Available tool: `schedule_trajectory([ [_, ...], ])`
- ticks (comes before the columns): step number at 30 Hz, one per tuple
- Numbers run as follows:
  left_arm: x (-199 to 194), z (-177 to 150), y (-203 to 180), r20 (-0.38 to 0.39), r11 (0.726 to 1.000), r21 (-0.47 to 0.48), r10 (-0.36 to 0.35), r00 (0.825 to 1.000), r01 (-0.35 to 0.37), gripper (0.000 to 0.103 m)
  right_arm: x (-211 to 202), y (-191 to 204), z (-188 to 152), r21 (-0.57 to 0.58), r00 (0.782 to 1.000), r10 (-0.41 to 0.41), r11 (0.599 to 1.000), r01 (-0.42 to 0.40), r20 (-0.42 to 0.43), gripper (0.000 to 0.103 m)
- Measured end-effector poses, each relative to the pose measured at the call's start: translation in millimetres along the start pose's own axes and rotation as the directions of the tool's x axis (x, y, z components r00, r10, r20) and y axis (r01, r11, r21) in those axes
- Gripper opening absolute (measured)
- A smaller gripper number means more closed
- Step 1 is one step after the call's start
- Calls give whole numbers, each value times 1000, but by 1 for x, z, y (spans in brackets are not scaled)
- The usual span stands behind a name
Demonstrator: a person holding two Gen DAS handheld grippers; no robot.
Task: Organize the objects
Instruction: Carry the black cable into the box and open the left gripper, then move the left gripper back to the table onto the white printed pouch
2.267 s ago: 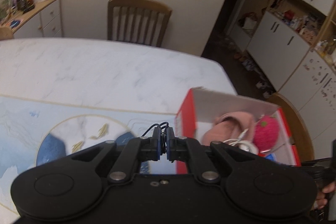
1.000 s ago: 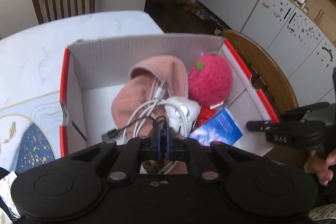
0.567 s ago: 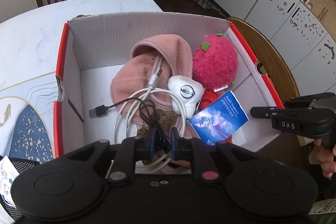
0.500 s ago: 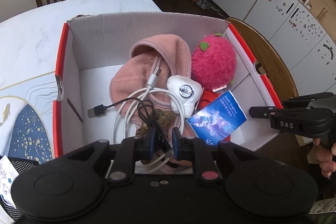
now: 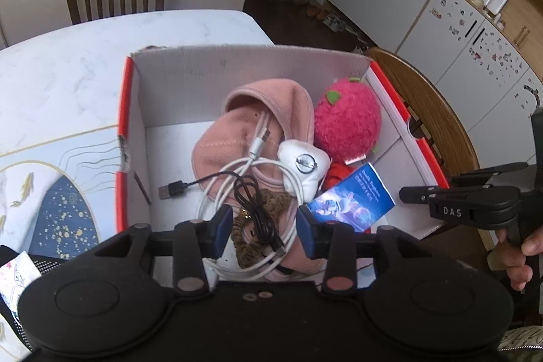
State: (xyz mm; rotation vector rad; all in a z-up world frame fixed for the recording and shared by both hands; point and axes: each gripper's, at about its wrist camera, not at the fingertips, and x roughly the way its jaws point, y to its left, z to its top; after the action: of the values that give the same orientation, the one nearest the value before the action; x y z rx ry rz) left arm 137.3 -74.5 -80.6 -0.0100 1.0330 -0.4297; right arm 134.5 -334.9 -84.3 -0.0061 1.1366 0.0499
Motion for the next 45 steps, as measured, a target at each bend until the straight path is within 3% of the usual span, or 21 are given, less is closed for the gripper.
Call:
schedule_trajectory([
  [8, -25, 1, 15, 52, 999, -30, 43, 998, -41, 54, -1, -1, -1, -1, 1000, -2, 1000, 2, -2, 9],
  [16, -58, -1, 47, 107, 991, -85, 108, 988, -99, 78, -2, -2, -1, -1, 1000, -2, 1000, 2, -2, 9],
  [24, -81, -11, 98, 111, 968, -188, 187, 976, -164, 100, -3, -4, -3, -1, 1000, -9, 1000, 9, -5, 9],
  [34, -79, -42, 154, 14, 917, -310, 266, 964, -249, 101, -2, -5, -1, -2, 1000, -16, 1000, 16, -7, 9],
  [45, -57, -63, 203, -106, 840, -485, 219, 970, -243, 101, -2, -4, -1, -13, 1000, -26, 1000, 26, -11, 9],
])
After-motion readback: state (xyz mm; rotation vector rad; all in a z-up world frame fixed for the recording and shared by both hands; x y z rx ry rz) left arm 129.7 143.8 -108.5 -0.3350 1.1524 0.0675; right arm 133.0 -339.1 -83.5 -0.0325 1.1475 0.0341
